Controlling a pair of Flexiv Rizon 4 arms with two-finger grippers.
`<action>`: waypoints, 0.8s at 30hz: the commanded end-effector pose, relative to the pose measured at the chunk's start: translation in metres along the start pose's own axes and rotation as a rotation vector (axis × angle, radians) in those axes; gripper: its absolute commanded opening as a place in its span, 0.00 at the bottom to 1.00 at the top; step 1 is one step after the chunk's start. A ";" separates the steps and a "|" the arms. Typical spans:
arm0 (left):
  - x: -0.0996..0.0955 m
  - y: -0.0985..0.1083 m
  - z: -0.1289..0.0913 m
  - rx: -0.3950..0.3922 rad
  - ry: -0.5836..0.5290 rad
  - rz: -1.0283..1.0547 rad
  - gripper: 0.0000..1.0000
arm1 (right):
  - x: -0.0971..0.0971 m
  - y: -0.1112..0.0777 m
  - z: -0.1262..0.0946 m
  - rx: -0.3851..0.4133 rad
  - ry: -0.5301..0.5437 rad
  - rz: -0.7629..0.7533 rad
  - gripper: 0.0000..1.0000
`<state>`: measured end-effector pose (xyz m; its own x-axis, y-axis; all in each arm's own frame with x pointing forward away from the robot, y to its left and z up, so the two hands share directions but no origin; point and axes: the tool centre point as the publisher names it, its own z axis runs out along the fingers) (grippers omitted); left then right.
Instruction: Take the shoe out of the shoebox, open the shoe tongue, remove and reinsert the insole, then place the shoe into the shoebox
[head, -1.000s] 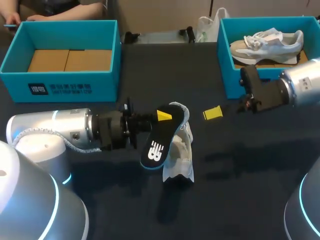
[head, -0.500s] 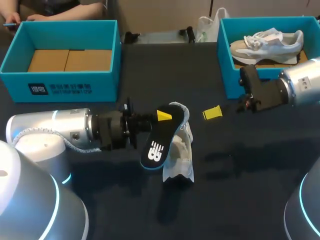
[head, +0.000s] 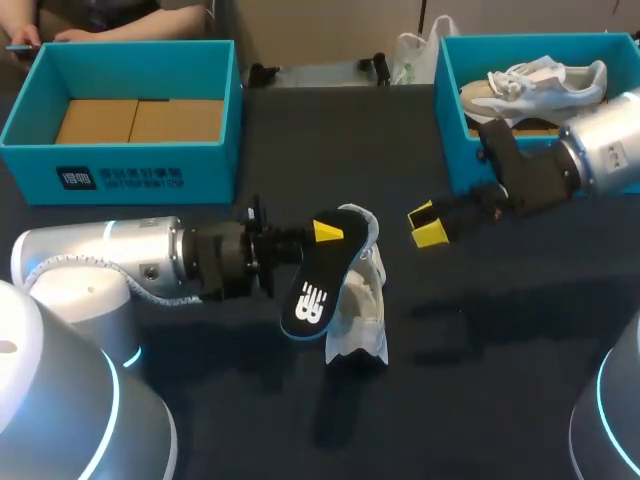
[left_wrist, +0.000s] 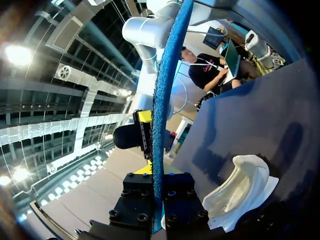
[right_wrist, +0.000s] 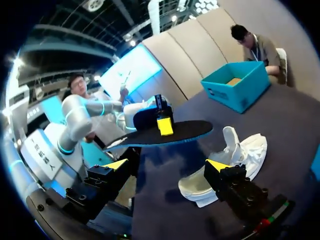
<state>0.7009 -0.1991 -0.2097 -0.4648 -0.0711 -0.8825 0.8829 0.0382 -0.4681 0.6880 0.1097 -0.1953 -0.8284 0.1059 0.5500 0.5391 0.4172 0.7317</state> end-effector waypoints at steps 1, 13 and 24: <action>0.000 0.000 0.002 -0.002 -0.001 0.000 0.00 | -0.001 0.008 -0.003 0.179 -0.005 -0.161 1.00; 0.000 0.000 0.002 -0.002 -0.001 0.000 0.00 | -0.002 0.007 -0.002 0.167 -0.067 -0.202 1.00; 0.001 -0.026 -0.013 -0.032 0.022 -0.197 0.00 | -0.014 -0.005 -0.003 0.223 -0.274 -0.402 1.00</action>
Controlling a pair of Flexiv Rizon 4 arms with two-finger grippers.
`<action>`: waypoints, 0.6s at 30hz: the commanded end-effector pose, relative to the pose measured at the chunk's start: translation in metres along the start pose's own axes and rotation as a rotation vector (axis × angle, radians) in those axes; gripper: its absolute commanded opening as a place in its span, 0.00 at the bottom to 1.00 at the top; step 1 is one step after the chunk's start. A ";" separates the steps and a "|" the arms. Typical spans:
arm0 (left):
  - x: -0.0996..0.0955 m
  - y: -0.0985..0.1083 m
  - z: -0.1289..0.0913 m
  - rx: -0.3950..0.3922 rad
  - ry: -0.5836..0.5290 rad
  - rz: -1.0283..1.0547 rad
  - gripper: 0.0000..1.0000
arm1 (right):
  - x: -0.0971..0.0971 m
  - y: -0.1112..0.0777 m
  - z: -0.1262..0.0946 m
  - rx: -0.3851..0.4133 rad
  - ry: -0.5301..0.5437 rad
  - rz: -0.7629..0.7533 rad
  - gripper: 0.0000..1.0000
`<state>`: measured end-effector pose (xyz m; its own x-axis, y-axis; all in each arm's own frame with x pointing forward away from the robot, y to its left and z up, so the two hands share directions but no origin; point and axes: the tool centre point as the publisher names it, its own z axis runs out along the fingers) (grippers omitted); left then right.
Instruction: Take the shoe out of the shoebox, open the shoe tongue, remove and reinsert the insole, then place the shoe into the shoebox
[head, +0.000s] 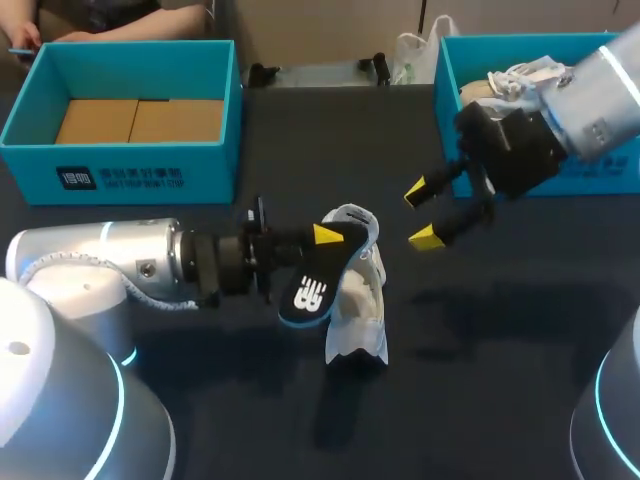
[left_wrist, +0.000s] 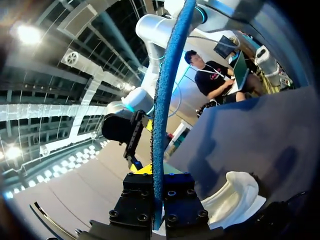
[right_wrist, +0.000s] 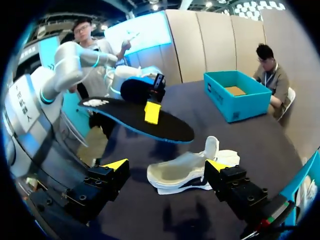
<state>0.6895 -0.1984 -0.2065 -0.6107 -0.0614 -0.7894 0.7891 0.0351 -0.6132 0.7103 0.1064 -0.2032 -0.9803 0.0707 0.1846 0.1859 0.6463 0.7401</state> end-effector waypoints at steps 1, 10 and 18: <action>0.002 -0.015 -0.013 -0.016 0.002 -0.044 0.00 | 0.012 -0.007 0.001 0.019 -0.123 -0.064 1.00; 0.002 -0.015 -0.016 -0.022 0.003 -0.127 0.00 | 0.011 -0.012 0.000 0.012 -0.146 -0.093 1.00; 0.002 -0.015 -0.016 -0.022 0.003 -0.127 0.00 | 0.011 -0.012 0.000 0.012 -0.146 -0.093 1.00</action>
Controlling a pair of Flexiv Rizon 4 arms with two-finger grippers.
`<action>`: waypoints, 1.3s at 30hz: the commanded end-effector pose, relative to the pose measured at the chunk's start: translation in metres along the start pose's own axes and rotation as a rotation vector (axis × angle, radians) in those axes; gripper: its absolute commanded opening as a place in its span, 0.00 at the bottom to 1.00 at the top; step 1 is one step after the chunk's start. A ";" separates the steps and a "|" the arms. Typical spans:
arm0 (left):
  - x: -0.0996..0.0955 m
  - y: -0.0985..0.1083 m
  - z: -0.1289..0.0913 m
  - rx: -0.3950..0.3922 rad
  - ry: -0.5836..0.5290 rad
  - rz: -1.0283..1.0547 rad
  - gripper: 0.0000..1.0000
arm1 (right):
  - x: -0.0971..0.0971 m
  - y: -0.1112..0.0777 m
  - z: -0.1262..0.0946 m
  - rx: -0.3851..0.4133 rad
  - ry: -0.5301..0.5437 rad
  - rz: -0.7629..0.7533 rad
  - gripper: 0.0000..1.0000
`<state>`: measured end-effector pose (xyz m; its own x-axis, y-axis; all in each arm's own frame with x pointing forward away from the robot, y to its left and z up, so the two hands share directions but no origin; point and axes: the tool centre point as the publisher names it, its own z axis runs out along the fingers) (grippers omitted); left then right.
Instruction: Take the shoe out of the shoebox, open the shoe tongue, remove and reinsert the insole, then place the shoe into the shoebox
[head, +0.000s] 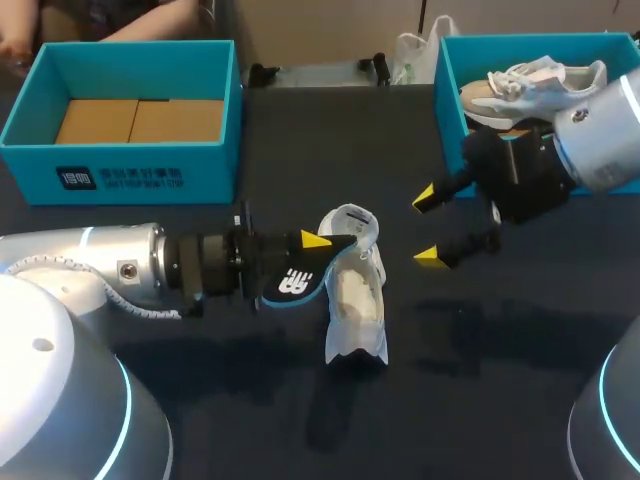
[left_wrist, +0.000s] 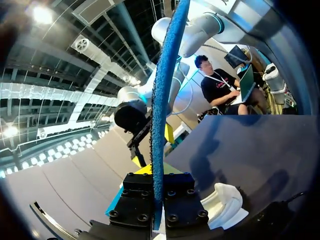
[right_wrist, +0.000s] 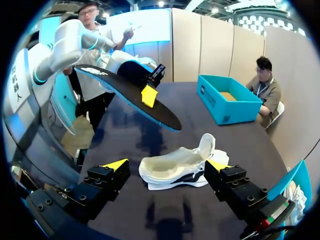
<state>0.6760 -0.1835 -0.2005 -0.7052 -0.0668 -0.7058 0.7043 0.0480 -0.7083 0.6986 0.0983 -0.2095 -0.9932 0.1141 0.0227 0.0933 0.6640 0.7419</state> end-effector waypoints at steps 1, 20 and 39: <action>0.000 -0.001 0.000 -0.002 0.003 0.000 0.00 | 0.002 0.000 0.001 0.000 -0.006 0.000 1.00; 0.024 0.010 0.004 -0.019 0.058 -0.142 0.00 | -0.005 -0.022 0.012 0.123 -0.102 -0.178 1.00; 0.048 0.036 0.014 -0.057 0.096 -0.185 0.00 | -0.005 -0.044 0.040 0.204 -0.124 -0.258 1.00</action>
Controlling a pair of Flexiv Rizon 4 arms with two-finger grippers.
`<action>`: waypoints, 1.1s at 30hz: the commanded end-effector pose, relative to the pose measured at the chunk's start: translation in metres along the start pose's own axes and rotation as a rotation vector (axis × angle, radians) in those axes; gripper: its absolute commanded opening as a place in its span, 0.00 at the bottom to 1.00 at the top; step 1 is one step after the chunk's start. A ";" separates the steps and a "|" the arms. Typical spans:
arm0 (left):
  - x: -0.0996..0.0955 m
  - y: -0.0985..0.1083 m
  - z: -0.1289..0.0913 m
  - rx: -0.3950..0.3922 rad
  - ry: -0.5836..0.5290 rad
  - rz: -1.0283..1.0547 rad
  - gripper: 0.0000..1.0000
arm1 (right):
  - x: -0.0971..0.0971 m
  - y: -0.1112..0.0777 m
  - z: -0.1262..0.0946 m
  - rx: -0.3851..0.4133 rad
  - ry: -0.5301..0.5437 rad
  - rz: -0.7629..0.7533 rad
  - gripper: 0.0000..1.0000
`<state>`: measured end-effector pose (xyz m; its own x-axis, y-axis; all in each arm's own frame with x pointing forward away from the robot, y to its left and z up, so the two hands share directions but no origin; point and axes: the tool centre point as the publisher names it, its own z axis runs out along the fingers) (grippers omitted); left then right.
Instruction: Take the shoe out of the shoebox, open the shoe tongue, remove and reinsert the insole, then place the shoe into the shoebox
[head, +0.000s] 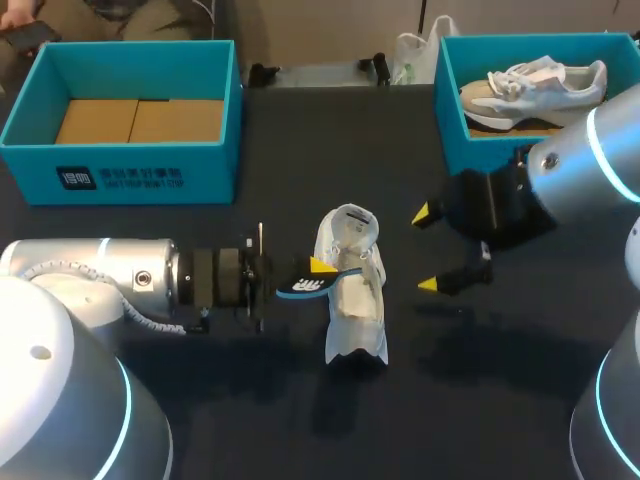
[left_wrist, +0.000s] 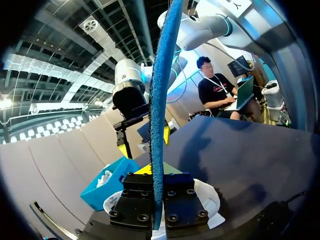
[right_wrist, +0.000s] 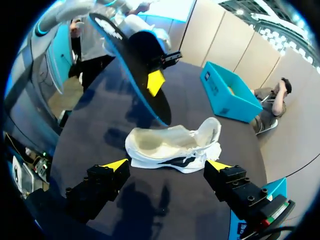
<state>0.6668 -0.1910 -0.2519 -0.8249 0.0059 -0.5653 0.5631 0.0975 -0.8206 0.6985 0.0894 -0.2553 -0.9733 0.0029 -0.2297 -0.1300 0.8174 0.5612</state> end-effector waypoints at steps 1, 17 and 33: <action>0.004 0.007 0.009 -0.002 0.010 -0.006 0.00 | 0.001 -0.003 0.020 -0.006 -0.008 -0.007 1.00; 0.010 0.015 0.010 -0.034 0.013 -0.015 0.00 | 0.008 -0.009 0.072 -0.016 0.017 -0.014 1.00; 0.013 0.010 0.015 -0.052 0.029 -0.013 0.00 | 0.005 -0.020 0.093 -0.001 -0.001 0.025 1.00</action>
<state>0.6625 -0.2019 -0.2690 -0.8320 0.0298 -0.5540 0.5521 0.1420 -0.8216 0.7127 0.1207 -0.3391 -0.9772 0.0186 -0.2115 -0.1093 0.8100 0.5762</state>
